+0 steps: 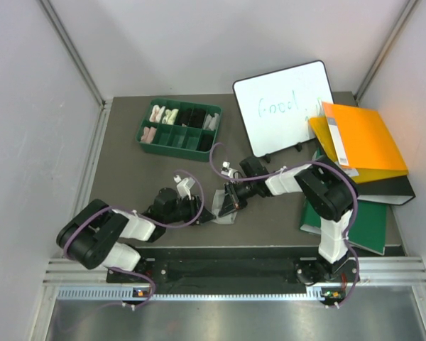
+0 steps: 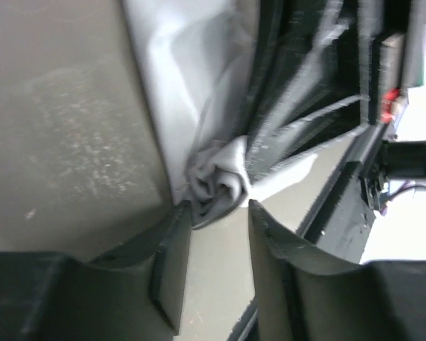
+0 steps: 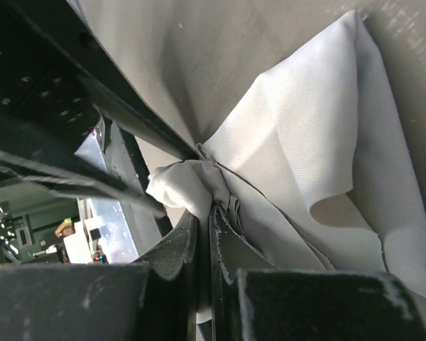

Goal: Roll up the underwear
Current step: Roll the underwear to the center of the board.

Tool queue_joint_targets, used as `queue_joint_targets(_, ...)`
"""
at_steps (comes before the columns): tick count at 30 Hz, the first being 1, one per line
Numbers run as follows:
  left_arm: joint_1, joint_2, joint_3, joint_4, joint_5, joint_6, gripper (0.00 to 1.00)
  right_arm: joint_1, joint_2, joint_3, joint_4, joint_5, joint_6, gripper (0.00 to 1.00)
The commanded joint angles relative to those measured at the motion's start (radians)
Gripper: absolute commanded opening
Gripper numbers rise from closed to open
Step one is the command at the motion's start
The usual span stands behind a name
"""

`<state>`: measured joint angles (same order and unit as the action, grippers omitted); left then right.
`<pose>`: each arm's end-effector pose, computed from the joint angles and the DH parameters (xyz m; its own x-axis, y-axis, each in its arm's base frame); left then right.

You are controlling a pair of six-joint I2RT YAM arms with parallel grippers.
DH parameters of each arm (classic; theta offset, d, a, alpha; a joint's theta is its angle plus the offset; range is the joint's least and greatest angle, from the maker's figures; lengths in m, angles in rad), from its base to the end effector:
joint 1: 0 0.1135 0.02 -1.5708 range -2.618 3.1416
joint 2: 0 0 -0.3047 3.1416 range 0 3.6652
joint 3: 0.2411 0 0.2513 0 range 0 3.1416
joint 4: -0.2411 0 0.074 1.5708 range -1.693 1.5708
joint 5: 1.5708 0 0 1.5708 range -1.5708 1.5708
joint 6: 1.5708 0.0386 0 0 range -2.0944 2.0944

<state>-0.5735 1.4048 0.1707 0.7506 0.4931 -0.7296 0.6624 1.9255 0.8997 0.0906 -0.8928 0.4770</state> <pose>0.1602 -0.1252 0.1533 -0.8443 -0.1536 -0.5133 0.3584 0.5502 -0.7542 0.2669 0.2463 0.1426 -0.9082 -0.3431 -0.2396 -0.3752 0.4140 0.8293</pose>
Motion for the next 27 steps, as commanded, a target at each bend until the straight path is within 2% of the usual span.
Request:
queue_joint_targets(1,-0.009,0.060,0.035,0.058,-0.062,0.029,0.37,-0.012,0.009,0.038,0.040,-0.005,-0.009,0.00)
queue_joint_targets(4,-0.011,0.105,0.061,0.009,-0.089,0.024,0.27,-0.014,-0.006,0.041,0.029,0.008,-0.006,0.05)
queue_joint_targets(7,-0.012,0.129,0.085,-0.060,-0.105,0.022,0.22,-0.015,-0.043,0.045,0.000,0.028,-0.012,0.27)
queue_joint_targets(8,-0.012,0.132,0.095,-0.078,-0.114,0.022,0.22,-0.018,-0.055,0.050,-0.009,0.025,-0.015,0.38)
queue_joint_targets(10,-0.012,0.138,0.105,-0.130,-0.116,0.022,0.21,-0.024,-0.098,0.051,-0.049,0.046,-0.021,0.47)
queue_joint_targets(11,-0.011,0.138,0.113,-0.144,-0.120,0.022,0.21,-0.029,-0.115,0.047,-0.061,0.058,-0.031,0.56)
queue_joint_targets(14,-0.012,0.143,0.127,-0.194,-0.119,0.021,0.20,-0.037,-0.203,0.021,-0.089,0.126,-0.038,0.64)
queue_joint_targets(15,-0.012,0.143,0.130,-0.198,-0.114,0.021,0.20,-0.037,-0.227,0.012,-0.121,0.187,-0.035,0.66)
queue_joint_targets(19,-0.012,0.145,0.139,-0.203,-0.103,0.007,0.20,-0.034,-0.333,-0.091,-0.098,0.264,0.015,0.69)
queue_joint_targets(27,-0.012,0.155,0.165,-0.235,-0.100,-0.008,0.20,0.012,-0.433,-0.240,0.047,0.405,0.078,0.71)
